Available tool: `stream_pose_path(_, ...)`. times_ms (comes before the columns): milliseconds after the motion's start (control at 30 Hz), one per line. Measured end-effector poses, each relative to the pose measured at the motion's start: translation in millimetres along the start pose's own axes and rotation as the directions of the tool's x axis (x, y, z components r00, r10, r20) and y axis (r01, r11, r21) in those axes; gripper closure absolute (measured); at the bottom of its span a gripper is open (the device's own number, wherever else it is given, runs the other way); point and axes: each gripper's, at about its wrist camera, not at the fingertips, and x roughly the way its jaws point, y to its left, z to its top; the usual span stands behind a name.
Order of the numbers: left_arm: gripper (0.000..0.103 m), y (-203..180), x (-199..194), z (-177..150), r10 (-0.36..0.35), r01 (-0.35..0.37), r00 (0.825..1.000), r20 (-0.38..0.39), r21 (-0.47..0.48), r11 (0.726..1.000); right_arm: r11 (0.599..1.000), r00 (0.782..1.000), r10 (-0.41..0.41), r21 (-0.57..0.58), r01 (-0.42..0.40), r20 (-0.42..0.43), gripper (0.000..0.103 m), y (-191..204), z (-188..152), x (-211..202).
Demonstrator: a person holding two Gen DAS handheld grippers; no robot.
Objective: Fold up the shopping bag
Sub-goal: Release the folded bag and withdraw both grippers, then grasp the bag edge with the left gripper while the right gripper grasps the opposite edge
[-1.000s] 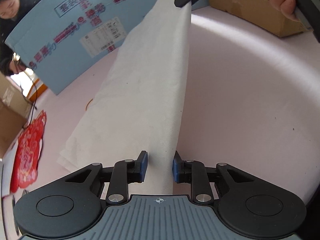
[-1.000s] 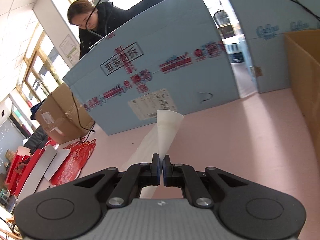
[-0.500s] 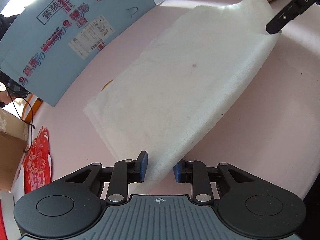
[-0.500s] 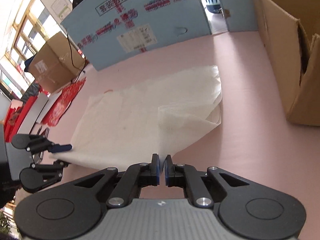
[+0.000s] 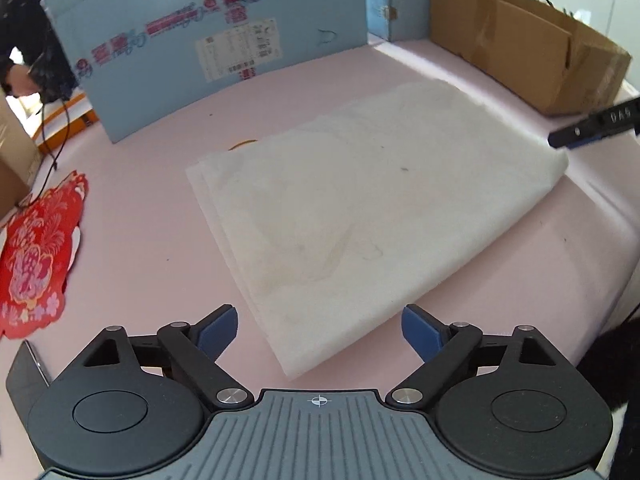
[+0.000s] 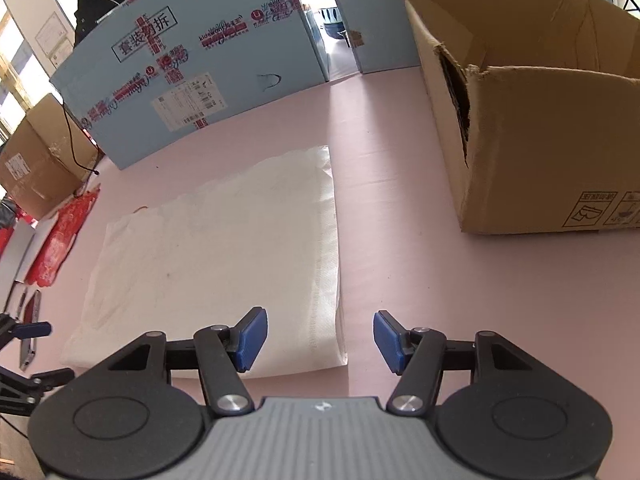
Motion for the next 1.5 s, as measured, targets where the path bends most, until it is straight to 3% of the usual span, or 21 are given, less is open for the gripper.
stream_pose_path(100, 0.012, -1, 9, -4, -0.026, 0.026, 0.999, -0.022, -0.01, 1.0, 1.0, 1.0, 0.004, -0.029, -0.004, -0.014, 0.047, 9, 4, 13)
stream_pose_path(267, 0.012, -17, 20, -18, -0.032, 0.033, 0.997, -0.07, 0.016, 0.999, 0.991, 1.0, 0.007, -0.134, -0.007, -0.004, 0.045, 36, 10, 29)
stream_pose_path(367, 0.012, -26, 15, -18, 0.063, -0.06, 0.997, -0.042, 0.055, 0.997, 0.989, 1.0, 0.003, -0.15, -0.003, 0.003, 0.043, 41, 12, 28)
stream_pose_path(433, 0.012, -40, 10, -14, 0.166, -0.164, 0.986, 0.004, 0.166, 0.972, 0.988, 1.0, -0.003, -0.155, 0.006, 0.021, 0.042, 39, 15, 20)
stream_pose_path(500, 0.012, -56, 7, -10, 0.209, -0.218, 0.976, 0.061, 0.28, 0.935, 0.985, 0.998, -0.022, -0.17, 0.03, 0.051, 0.04, 35, 19, 9)
stream_pose_path(533, 0.012, -68, 7, -8, 0.205, -0.225, 0.974, 0.094, 0.345, 0.911, 0.981, 0.997, -0.033, -0.187, 0.044, 0.064, 0.038, 34, 19, 5)
stream_pose_path(600, 0.012, -83, 9, -5, 0.175, -0.21, 0.977, 0.122, 0.405, 0.89, 0.973, 0.994, -0.054, -0.22, 0.073, 0.091, 0.037, 31, 20, -3)
stream_pose_path(767, 0.012, -125, 28, 3, 0.066, -0.135, 0.985, 0.161, 0.469, 0.873, 0.944, 0.985, -0.081, -0.305, 0.124, 0.152, 0.028, 37, 14, -14)
stream_pose_path(867, 0.012, -123, 38, 12, 0.037, -0.112, 0.985, 0.168, 0.467, 0.877, 0.922, 0.983, -0.047, -0.372, 0.111, 0.178, 0.02, 47, 5, -18)
stream_pose_path(900, 0.021, -117, 41, 17, 0.003, -0.069, 0.989, 0.145, 0.452, 0.889, 0.899, 0.982, -0.024, -0.425, 0.102, 0.185, 0.019, 53, 1, -19)
stream_pose_path(933, 0.037, -111, 43, 22, -0.032, -0.022, 0.992, 0.119, 0.427, 0.904, 0.876, 0.982, -0.007, -0.473, 0.098, 0.19, 0.016, 58, -3, -20)
stream_pose_path(967, 0.045, -104, 44, 27, -0.068, 0.028, 0.994, 0.089, 0.388, 0.921, 0.841, 0.981, 0.005, -0.532, 0.1, 0.193, 0.014, 63, -6, -20)
stream_pose_path(1000, 0.056, -96, 46, 33, -0.104, 0.076, 0.993, 0.061, 0.345, 0.935, 0.789, 0.98, 0.02, -0.605, 0.105, 0.196, 0.014, 70, -11, -20)
stream_pose_path(1033, 0.06, -87, 48, 38, -0.137, 0.119, 0.99, 0.04, 0.307, 0.944, 0.742, 0.98, 0.033, -0.661, 0.107, 0.195, 0.014, 75, -15, -19)
stream_pose_path(1133, 0.06, -67, 52, 50, -0.235, 0.229, 0.972, -0.005, 0.242, 0.943, 0.555, 0.984, 0.073, -0.827, 0.095, 0.162, 0.014, 90, -26, -14)
stream_pose_path(1267, 0.06, -41, 63, 65, -0.369, 0.375, 0.927, -0.072, 0.129, 0.918, 0.286, 0.993, 0.081, -0.956, 0.063, 0.09, 0.023, 105, -34, 3)
stream_pose_path(1300, 0.06, -37, 66, 67, -0.386, 0.394, 0.919, -0.08, 0.119, 0.911, 0.243, 0.996, 0.074, -0.97, 0.026, 0.045, 0.025, 106, -31, 9)
stream_pose_path(1367, 0.06, -31, 70, 69, -0.418, 0.426, 0.904, -0.096, 0.103, 0.899, 0.2, 0.998, 0.054, -0.979, -0.044, -0.034, 0.045, 107, -23, 20)
stream_pose_path(1433, 0.06, -28, 75, 68, -0.436, 0.446, 0.893, -0.111, 0.103, 0.889, 0.182, 0.993, 0.053, -0.977, -0.114, -0.106, 0.051, 107, -12, 26)
stream_pose_path(1500, 0.06, -26, 76, 68, -0.447, 0.459, 0.887, -0.114, 0.104, 0.882, 0.18, 0.987, 0.039, -0.971, -0.16, -0.156, 0.074, 108, -2, 29)
